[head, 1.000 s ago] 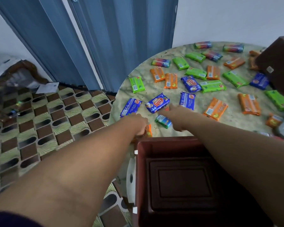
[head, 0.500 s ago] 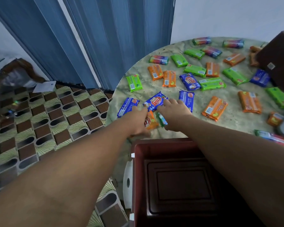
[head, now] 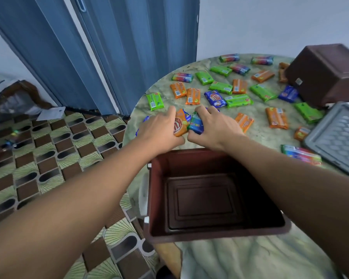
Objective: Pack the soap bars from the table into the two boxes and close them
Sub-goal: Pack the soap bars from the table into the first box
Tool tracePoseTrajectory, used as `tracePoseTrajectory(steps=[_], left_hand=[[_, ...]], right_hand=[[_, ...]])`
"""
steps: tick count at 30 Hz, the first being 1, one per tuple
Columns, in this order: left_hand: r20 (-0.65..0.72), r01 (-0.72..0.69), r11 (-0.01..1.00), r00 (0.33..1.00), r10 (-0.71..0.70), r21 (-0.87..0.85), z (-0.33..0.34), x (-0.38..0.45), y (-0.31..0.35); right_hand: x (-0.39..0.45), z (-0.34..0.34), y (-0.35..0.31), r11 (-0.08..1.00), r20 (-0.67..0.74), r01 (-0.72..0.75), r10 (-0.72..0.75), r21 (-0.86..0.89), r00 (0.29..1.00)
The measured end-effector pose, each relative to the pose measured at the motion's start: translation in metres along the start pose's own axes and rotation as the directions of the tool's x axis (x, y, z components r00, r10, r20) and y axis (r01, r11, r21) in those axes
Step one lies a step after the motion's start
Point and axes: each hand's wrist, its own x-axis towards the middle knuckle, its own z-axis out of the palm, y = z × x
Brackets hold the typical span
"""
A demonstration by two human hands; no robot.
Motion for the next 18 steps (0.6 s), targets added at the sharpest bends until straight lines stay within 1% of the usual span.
tracePoseTrajectory(steps=[3,5,6,8,10,13,15,18], left_hand=[[-0.056,-0.031,0.998,0.998,0.034,0.051,0.0,-0.034,0.016],[-0.06,-0.027,0.997,0.998,0.031,0.066,0.002,-0.056,0.024],[-0.044,-0.029,0.998,0.999,0.031,0.053,0.005,-0.066,0.028],[0.025,-0.053,0.997,0.998,0.052,0.054,0.014,-0.085,0.035],[0.129,-0.098,0.989,0.988,0.084,0.107,0.026,-0.097,0.041],[0.28,-0.142,0.979,0.955,0.097,0.146,0.048,-0.103,0.046],[0.333,-0.146,0.98,0.938,0.094,0.136,0.06,-0.101,0.047],[0.376,-0.146,0.982,0.922,0.091,0.119,0.075,-0.095,0.043]], right_hand=[[-0.036,-0.005,-0.005,1.0,-0.016,-0.003,0.003,0.001,1.0],[-0.06,-0.003,-0.008,1.0,-0.047,0.01,-0.01,0.012,0.999],[-0.072,0.0,-0.009,0.999,-0.054,0.023,-0.022,0.027,0.998],[-0.092,0.009,-0.007,0.997,-0.023,0.059,-0.058,0.057,0.998],[-0.108,0.02,-0.001,0.994,0.059,0.085,-0.09,0.067,0.994],[-0.116,0.035,0.011,0.998,0.231,0.062,-0.065,0.022,0.971],[-0.114,0.044,0.021,1.0,0.321,0.027,-0.022,-0.012,0.947],[-0.11,0.059,0.033,0.998,0.405,0.02,0.007,-0.061,0.914]])
